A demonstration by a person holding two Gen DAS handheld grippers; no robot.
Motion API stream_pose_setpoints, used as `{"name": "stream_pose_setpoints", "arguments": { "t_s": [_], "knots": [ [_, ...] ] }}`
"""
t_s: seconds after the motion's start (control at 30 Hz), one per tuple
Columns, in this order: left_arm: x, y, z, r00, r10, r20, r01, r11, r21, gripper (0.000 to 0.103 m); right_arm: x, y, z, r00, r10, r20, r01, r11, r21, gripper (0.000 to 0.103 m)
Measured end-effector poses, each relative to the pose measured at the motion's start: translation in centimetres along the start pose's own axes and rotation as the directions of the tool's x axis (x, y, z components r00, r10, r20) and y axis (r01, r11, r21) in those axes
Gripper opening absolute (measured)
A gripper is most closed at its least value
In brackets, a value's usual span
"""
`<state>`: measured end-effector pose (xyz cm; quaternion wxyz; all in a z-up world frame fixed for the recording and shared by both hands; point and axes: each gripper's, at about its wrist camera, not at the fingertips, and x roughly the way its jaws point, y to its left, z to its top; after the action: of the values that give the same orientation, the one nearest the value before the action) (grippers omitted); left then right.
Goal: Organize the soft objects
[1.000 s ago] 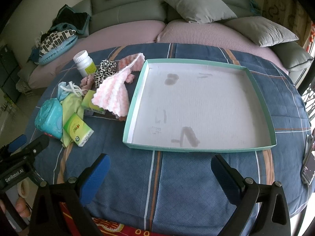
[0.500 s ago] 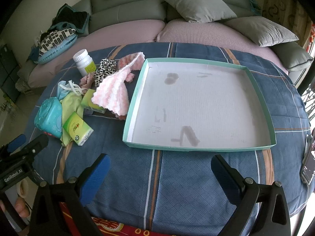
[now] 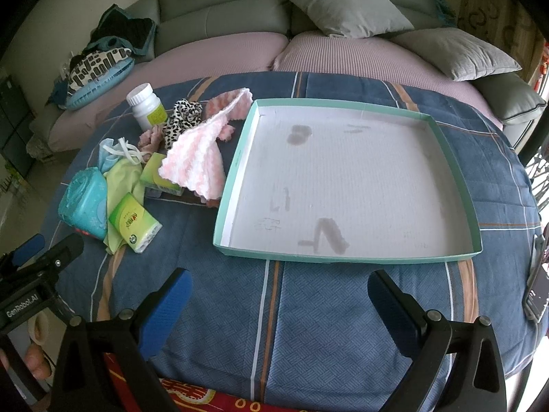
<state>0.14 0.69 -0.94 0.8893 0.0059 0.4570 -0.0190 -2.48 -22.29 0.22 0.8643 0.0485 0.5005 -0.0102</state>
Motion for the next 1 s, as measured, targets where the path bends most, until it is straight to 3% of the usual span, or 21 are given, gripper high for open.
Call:
{"name": "stream_pose_setpoints", "arguments": {
  "t_s": [0.37,0.63,1.0],
  "knots": [
    [0.0,0.0,0.1,1.000,-0.004,-0.001,0.004,1.000,-0.002,0.103,0.2,0.1,0.1,1.000,-0.003,-0.006,0.003,1.000,-0.009,0.103],
    [-0.3,0.1,1.3,0.998,-0.059,-0.005,0.059,0.998,-0.004,0.103,-0.2,0.4,1.2,1.000,0.010,0.013,-0.010,1.000,-0.014,0.103],
    [-1.4,2.6,7.7,0.997,-0.043,0.063,0.046,0.998,-0.049,0.103,-2.4,1.3,7.0,0.985,0.074,0.155,-0.079,0.997,0.027,0.103]
  ]
}}
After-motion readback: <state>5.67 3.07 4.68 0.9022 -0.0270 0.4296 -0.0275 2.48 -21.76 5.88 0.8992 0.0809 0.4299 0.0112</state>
